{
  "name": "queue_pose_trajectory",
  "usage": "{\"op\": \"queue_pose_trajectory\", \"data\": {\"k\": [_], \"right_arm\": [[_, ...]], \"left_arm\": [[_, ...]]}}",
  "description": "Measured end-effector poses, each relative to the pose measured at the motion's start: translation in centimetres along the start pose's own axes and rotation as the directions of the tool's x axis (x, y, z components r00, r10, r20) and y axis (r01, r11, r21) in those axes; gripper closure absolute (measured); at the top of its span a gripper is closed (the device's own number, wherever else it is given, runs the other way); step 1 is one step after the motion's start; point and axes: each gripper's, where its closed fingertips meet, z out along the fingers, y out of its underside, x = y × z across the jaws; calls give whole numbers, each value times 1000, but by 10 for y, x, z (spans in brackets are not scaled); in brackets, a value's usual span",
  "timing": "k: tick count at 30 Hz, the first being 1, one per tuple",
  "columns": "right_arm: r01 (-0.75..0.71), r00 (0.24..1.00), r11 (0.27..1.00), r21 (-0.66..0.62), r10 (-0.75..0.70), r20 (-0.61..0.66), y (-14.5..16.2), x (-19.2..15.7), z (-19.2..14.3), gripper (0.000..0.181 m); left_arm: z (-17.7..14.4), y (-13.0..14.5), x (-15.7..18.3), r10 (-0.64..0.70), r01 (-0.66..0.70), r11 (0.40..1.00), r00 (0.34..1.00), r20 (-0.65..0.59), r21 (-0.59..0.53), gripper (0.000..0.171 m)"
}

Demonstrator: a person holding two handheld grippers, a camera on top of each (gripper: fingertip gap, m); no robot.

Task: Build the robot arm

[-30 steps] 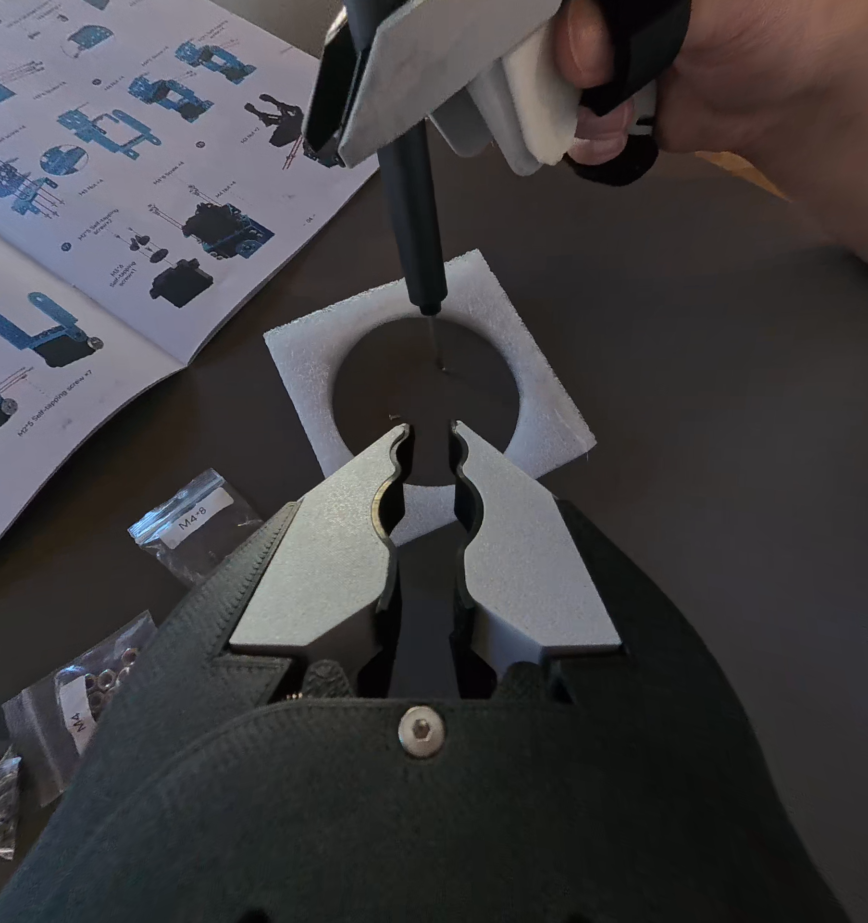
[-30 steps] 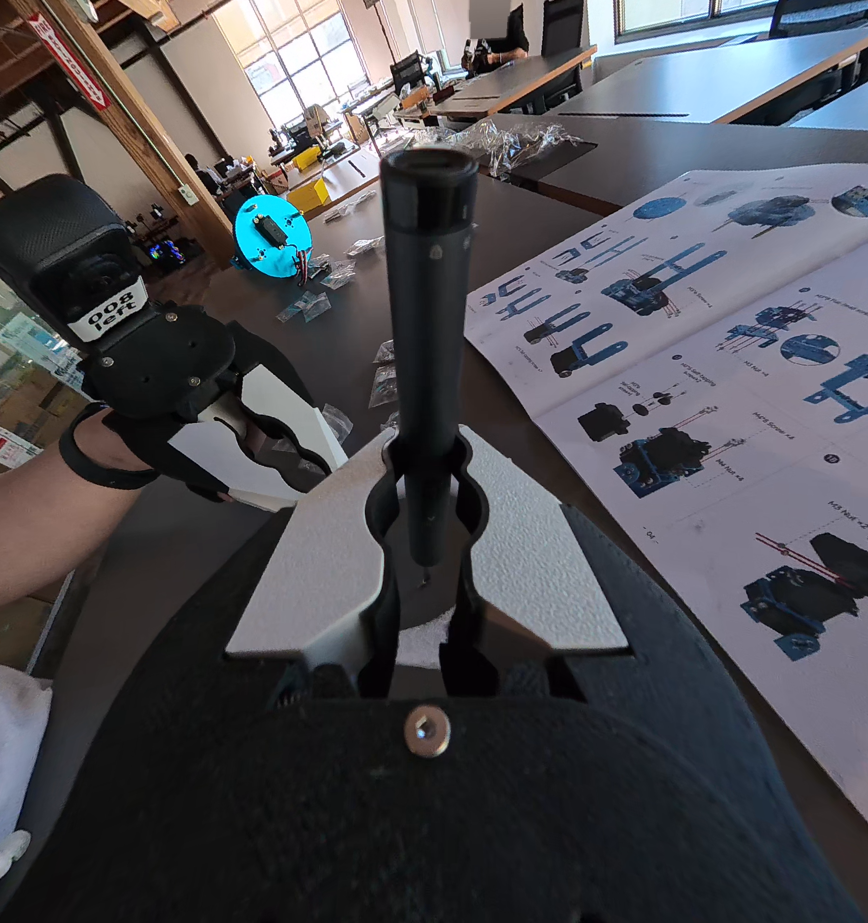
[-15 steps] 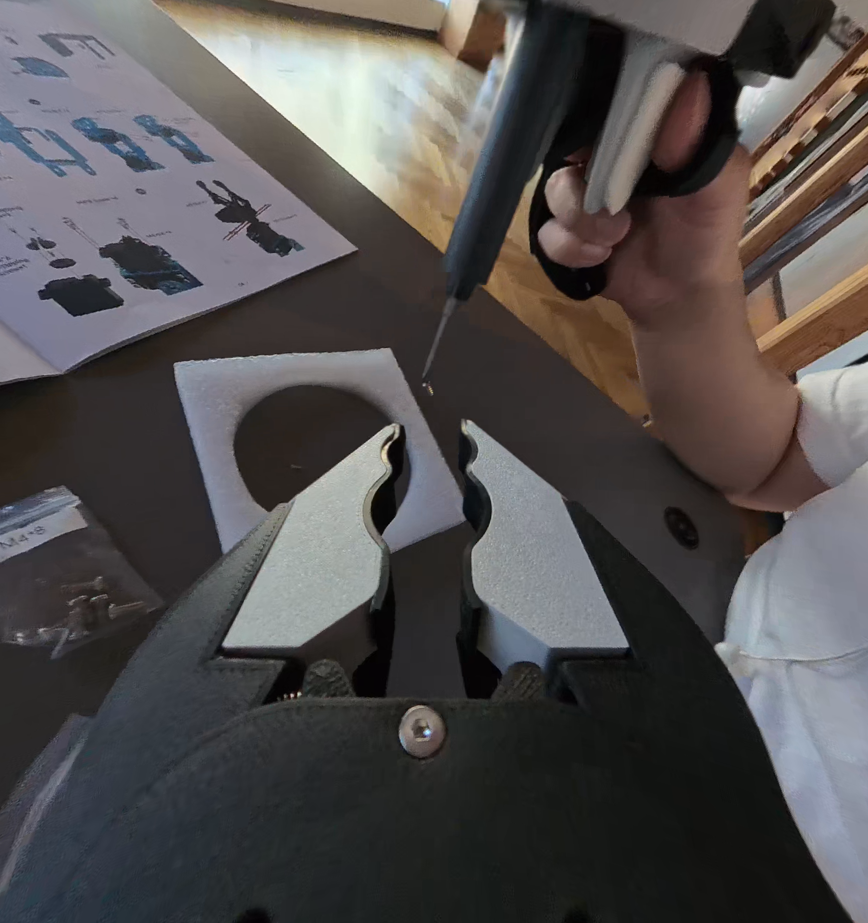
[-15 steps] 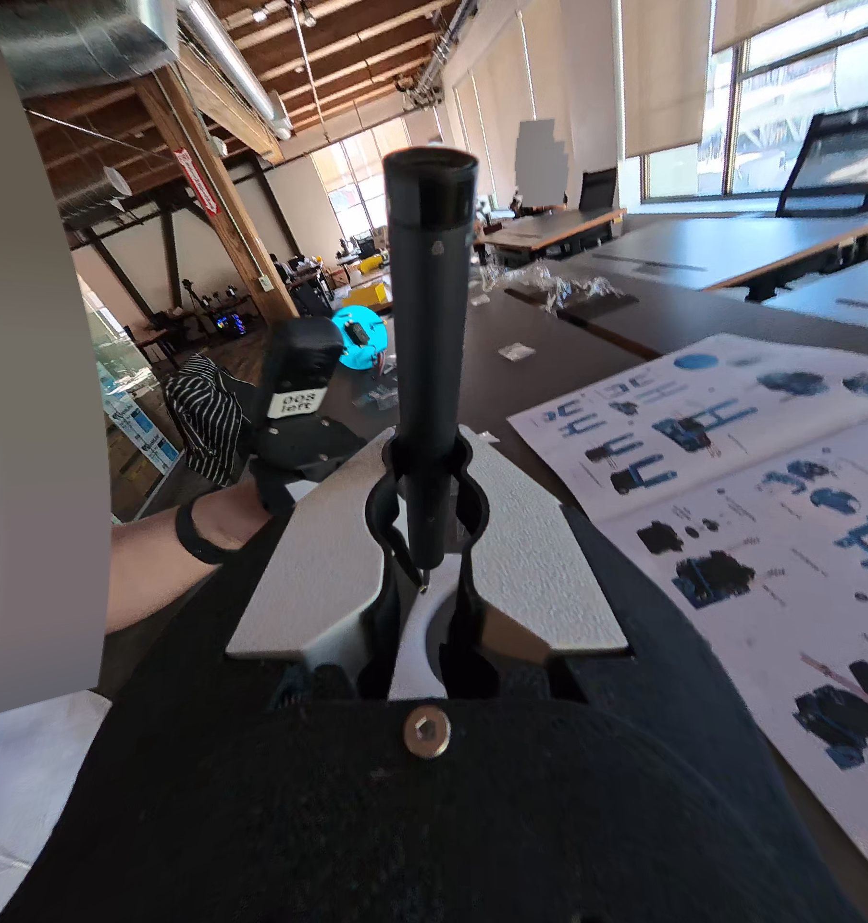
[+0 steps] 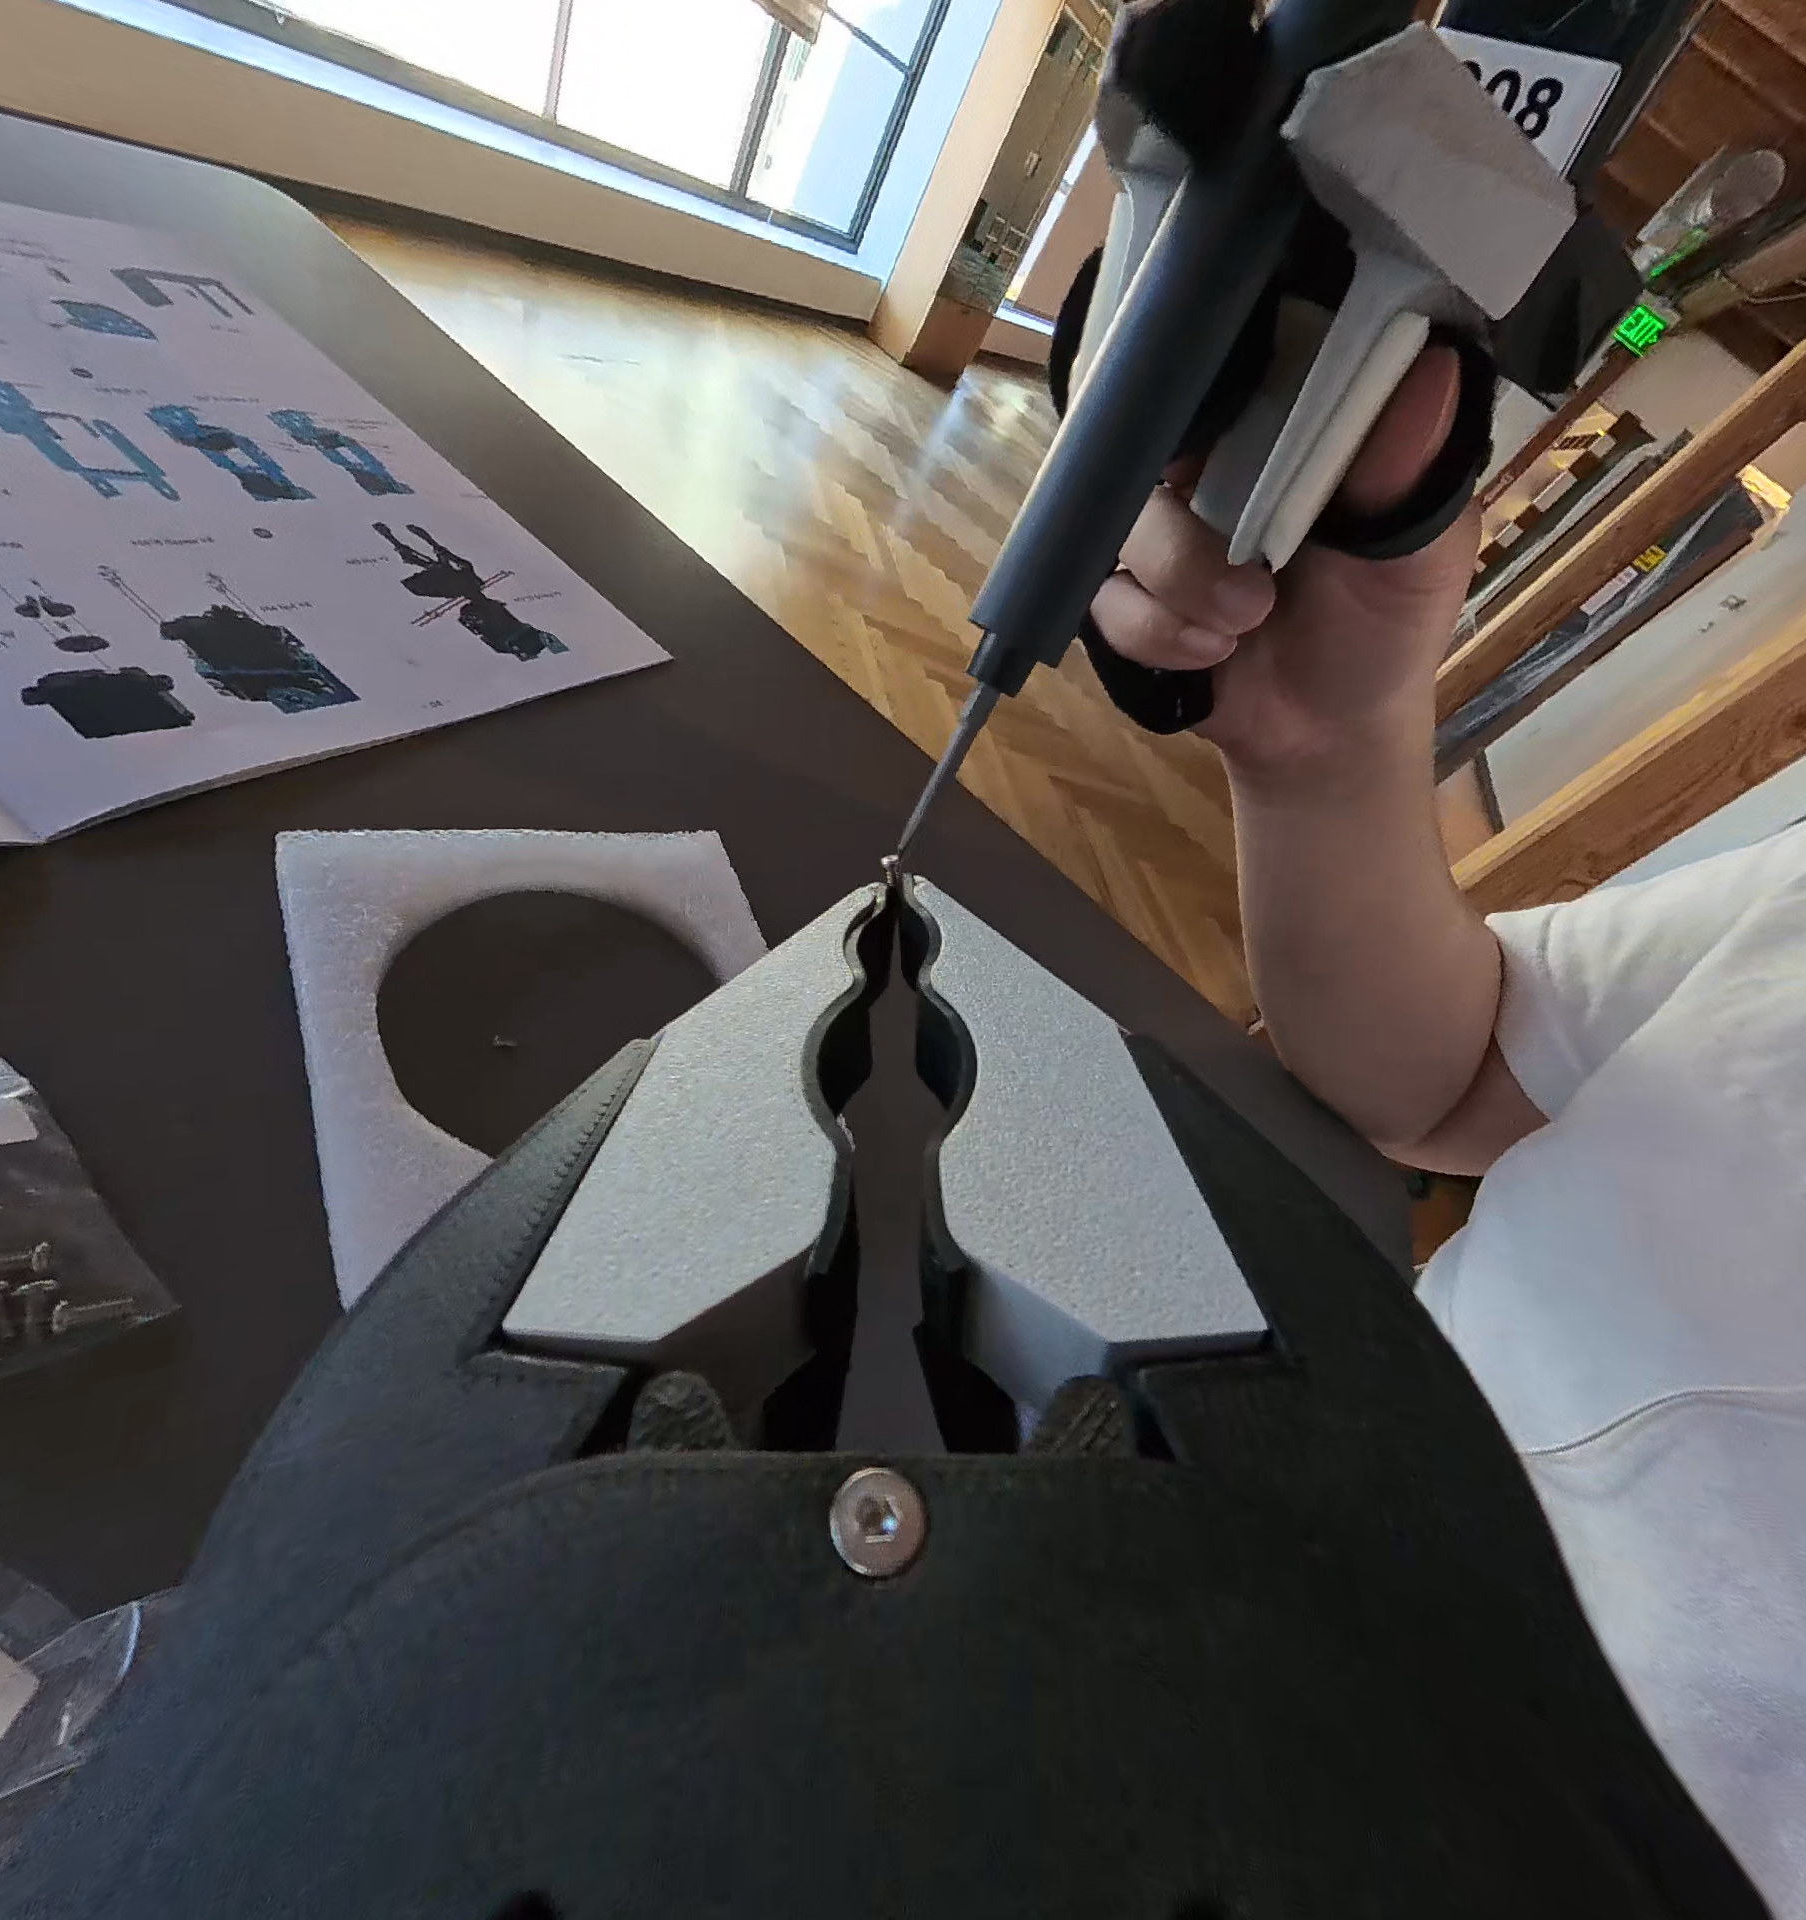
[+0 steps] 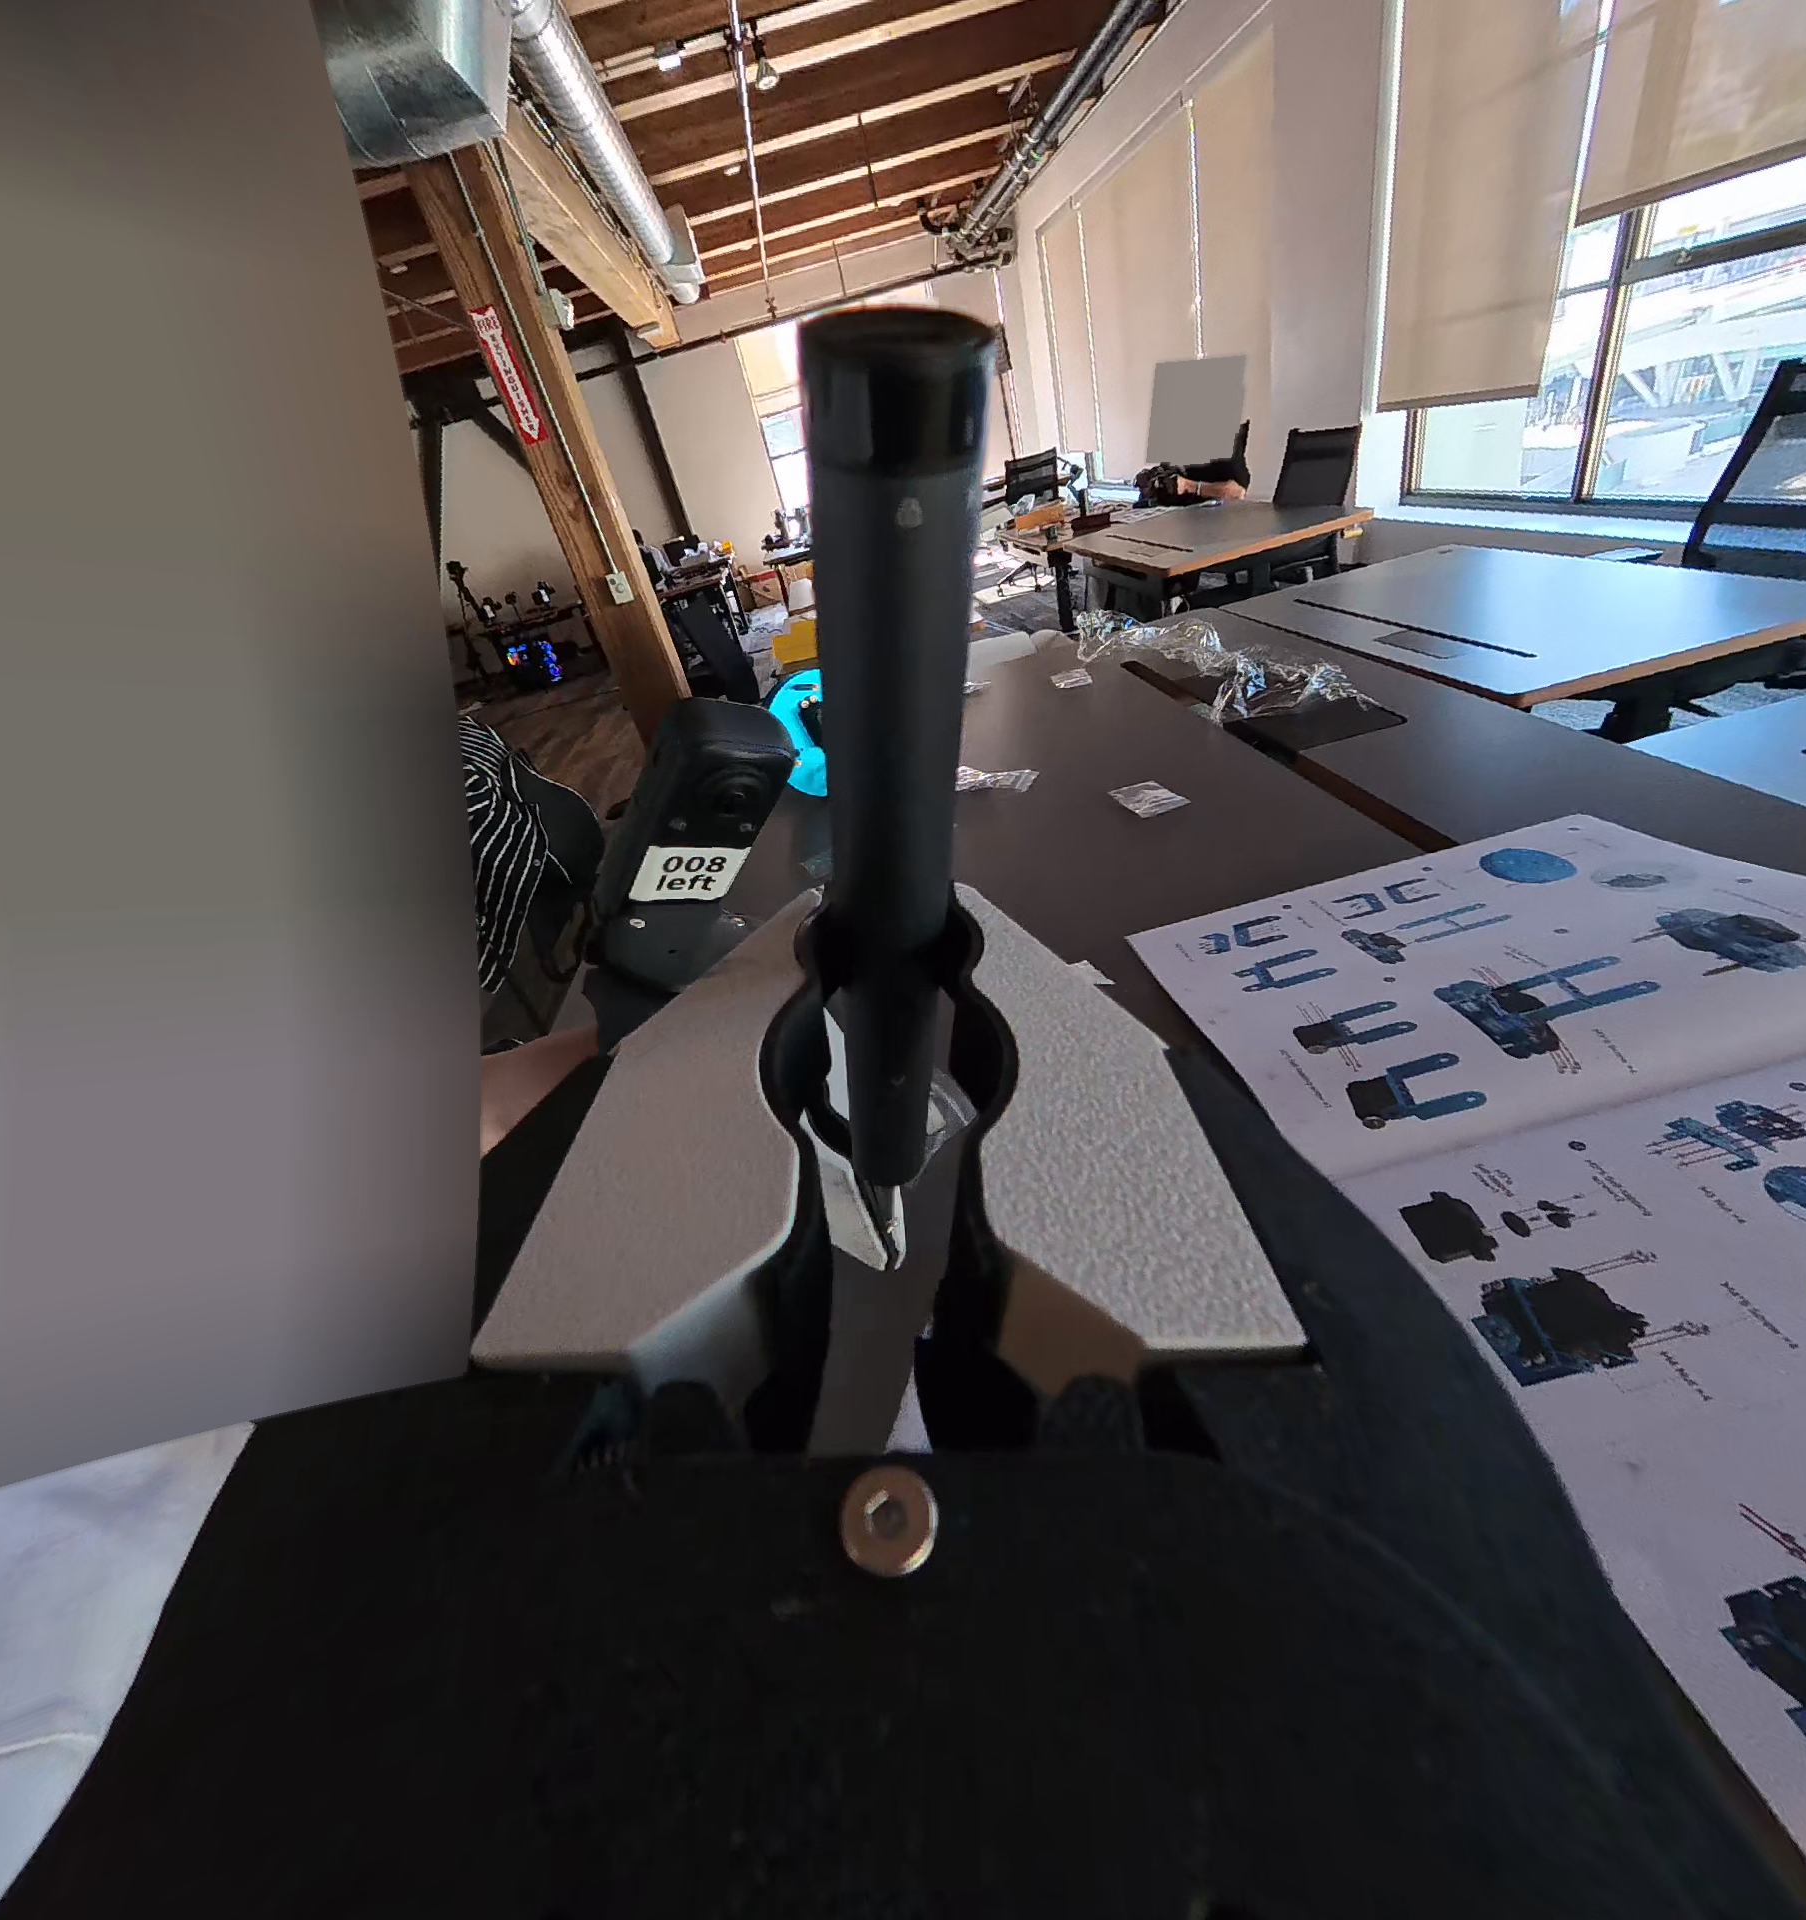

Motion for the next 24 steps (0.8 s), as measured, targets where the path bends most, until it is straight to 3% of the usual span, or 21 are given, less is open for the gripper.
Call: {"op": "queue_pose_trajectory", "data": {"k": [10,14,17,20,24], "right_arm": [[-49,998,998,34,48,28,-9,-4,-7,164],[-55,998,998,43,54,32,-13,-5,-9,164],[-46,998,998,43,44,42,-14,-7,-9,164],[-19,999,999,39,18,41,-14,-10,-8,165],[-12,999,999,37,10,50,-14,-13,-7,165]], "left_arm": [[-2,-1,13,263,-263,964,965,16,23,171],[-1,1,15,311,-311,950,950,18,34,171],[0,5,16,253,-252,967,967,-14,31,171],[-7,-6,25,124,-113,988,987,-103,103,158],[-14,-11,22,-54,73,992,985,-166,106,164]]}}
